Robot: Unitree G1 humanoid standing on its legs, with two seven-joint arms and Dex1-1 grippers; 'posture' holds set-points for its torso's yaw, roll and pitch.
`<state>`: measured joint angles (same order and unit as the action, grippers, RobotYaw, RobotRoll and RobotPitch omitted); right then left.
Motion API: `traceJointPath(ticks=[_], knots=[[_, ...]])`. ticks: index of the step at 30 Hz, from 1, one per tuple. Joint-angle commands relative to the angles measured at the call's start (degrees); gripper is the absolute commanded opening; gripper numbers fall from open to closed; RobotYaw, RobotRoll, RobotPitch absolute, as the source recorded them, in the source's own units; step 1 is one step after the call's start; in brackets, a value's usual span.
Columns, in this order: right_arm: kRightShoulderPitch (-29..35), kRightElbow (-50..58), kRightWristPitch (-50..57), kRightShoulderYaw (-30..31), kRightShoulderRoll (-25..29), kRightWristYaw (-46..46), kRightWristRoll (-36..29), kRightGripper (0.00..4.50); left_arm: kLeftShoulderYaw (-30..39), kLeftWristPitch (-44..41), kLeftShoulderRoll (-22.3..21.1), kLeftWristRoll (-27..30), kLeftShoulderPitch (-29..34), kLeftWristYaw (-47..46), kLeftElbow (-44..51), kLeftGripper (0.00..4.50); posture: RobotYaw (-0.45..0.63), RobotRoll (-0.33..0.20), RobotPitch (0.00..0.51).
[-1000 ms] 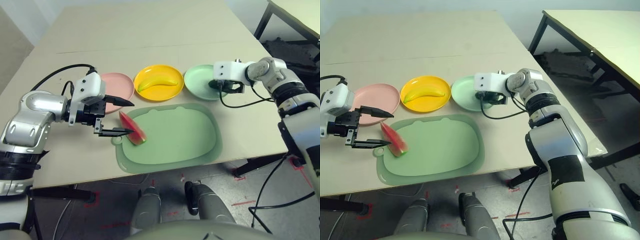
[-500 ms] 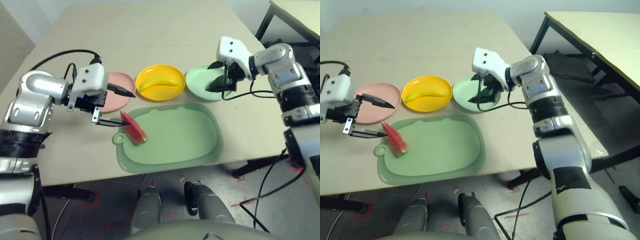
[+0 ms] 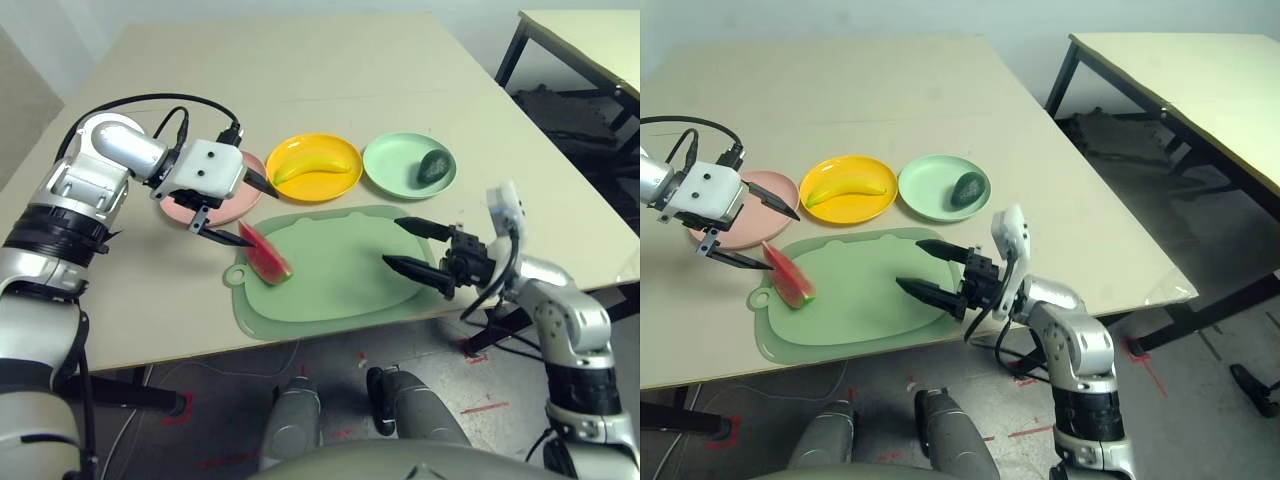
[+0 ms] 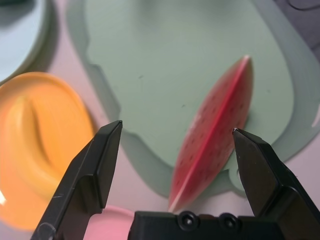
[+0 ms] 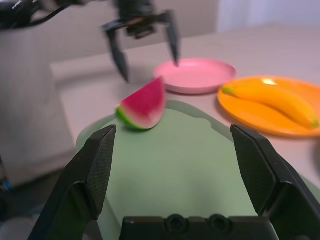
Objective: Place the fruits into color-matched plates.
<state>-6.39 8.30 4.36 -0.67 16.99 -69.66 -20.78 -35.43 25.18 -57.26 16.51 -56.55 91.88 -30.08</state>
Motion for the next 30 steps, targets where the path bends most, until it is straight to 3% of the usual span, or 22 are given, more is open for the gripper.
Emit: traceJointPath(ticks=[1,6,15,30], knots=[[1.3,-8.4,-13.4,2.9,1.8,-2.9,4.2,4.45,-2.2,1.2,1.2,0.3,-1.9,0.6,-1.3,4.5,-0.01,0.0,0.116],[1.2,-18.5,-24.3,4.9,3.1,-6.0,4.1,4.45,-4.3,2.0,2.9,-2.3,-3.7,0.6,-4.1,4.5,-0.02,0.0,0.109],[-0.6,-18.6,-23.9,5.3,3.0,-2.2,2.1,4.45,-7.8,3.0,4.7,-1.9,-3.5,0.6,-3.0,4.5,-0.04,0.0,0.105],[-1.1,-17.6,-22.5,6.3,3.8,1.9,1.9,4.45,-12.6,1.4,-0.3,2.7,-8.5,0.6,-3.4,4.5,-0.05,0.0,0.097]])
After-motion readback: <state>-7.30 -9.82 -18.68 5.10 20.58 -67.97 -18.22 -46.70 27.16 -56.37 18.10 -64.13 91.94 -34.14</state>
